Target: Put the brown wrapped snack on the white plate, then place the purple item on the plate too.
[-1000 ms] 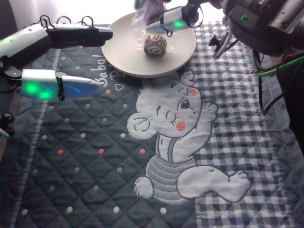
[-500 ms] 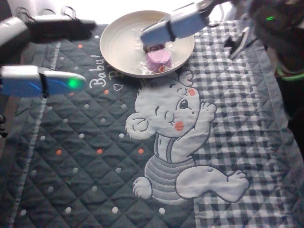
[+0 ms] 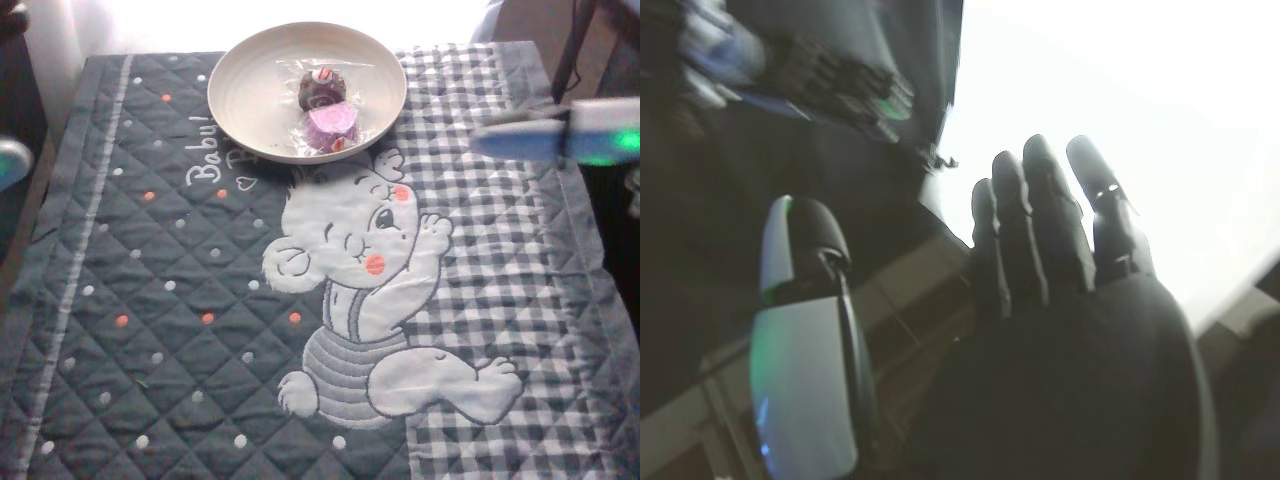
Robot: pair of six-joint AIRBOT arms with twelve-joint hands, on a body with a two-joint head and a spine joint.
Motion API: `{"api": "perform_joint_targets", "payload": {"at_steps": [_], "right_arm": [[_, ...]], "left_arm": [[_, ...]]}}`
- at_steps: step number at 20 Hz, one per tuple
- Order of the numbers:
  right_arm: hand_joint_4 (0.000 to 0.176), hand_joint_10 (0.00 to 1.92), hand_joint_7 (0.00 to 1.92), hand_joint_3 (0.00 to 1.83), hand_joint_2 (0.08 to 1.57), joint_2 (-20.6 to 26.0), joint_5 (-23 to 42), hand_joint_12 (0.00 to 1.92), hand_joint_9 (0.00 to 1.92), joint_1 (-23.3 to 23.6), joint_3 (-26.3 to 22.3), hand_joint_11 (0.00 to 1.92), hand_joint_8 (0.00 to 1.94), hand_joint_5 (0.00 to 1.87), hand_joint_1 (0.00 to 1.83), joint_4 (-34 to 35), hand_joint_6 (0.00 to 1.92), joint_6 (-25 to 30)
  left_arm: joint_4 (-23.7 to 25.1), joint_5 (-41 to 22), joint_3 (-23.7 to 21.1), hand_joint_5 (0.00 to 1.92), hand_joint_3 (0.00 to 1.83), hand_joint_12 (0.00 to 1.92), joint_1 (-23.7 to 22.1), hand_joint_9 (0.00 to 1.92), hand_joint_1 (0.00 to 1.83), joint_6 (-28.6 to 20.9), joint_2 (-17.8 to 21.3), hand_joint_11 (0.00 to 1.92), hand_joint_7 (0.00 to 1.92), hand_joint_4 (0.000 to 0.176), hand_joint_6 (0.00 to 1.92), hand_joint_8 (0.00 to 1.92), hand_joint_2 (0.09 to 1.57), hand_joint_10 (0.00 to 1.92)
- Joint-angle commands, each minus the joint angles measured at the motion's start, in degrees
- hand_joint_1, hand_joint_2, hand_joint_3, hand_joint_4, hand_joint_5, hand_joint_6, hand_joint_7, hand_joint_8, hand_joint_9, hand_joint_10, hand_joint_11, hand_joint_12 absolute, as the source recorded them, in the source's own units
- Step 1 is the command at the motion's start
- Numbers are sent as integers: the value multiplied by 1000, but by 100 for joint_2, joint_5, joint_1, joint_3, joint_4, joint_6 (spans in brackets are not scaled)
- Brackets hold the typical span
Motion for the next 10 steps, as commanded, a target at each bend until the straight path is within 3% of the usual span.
{"api": "perform_joint_targets", "payload": {"at_steps": [1, 3, 4, 5, 7, 8, 9, 10], "right_arm": [[176, 7, 117, 0, 726, 55, 1441, 0, 42, -69, -73, 0, 10, 13, 712, 354, 1, 24], [176, 19, 144, 0, 719, 91, 2288, 10, 84, -880, -366, 22, 12, 43, 714, 993, 10, 24], [176, 10, 118, 4, 753, 105, 2704, 9, 67, -1334, -518, 19, 2, 45, 706, 1359, 9, 24], [168, 1, 89, 22, 797, 131, 2867, 1, 41, -1600, -627, 3, 0, 32, 710, 1588, 2, 28], [176, 4, 133, 9, 823, 84, 2868, 0, 58, -1822, -753, 0, 4, 39, 682, 1735, 1, 35], [175, 15, 145, 17, 849, 1, 2868, 2, 86, -1832, -727, 5, 8, 36, 655, 1743, 0, 70], [160, 3, 138, 14, 917, -16, 2868, 0, 56, -1833, -718, 0, 2, 6, 571, 1740, 0, 92], [160, 16, 157, 6, 920, -39, 2868, 6, 90, -1832, -700, 13, 9, 0, 560, 1685, 0, 149]], "left_arm": [[-86, -847, -32, 393, 7, 1203, -17, 513, 694, -76, 23, 0, 507, 20, 1, 3, 995, 17], [-171, -847, -82, 385, 0, 1273, 103, 541, 710, -125, -21, 0, 516, 32, 2, 5, 969, 26], [-271, -847, -69, 320, 4, 1395, 170, 544, 621, -225, -81, 1, 490, 3, 0, 0, 996, 26], [-308, -847, -62, 241, 20, 1381, 186, 494, 514, -298, -116, 0, 419, 0, 0, 0, 1056, 6], [-384, -849, -63, 200, 14, 1198, 294, 412, 364, -577, -227, 0, 356, 19, 0, 0, 1100, 1], [-462, -850, -27, 175, 25, 1022, 405, 355, 200, -838, -330, 0, 276, 36, 0, 3, 1178, 2], [-477, -850, -11, 150, 9, 948, 427, 363, 171, -910, -365, 0, 251, 17, 1, 0, 1165, 7], [-474, -850, 32, 125, 12, 934, 432, 361, 163, -1037, -425, 0, 239, 0, 0, 0, 1180, 5]]}}
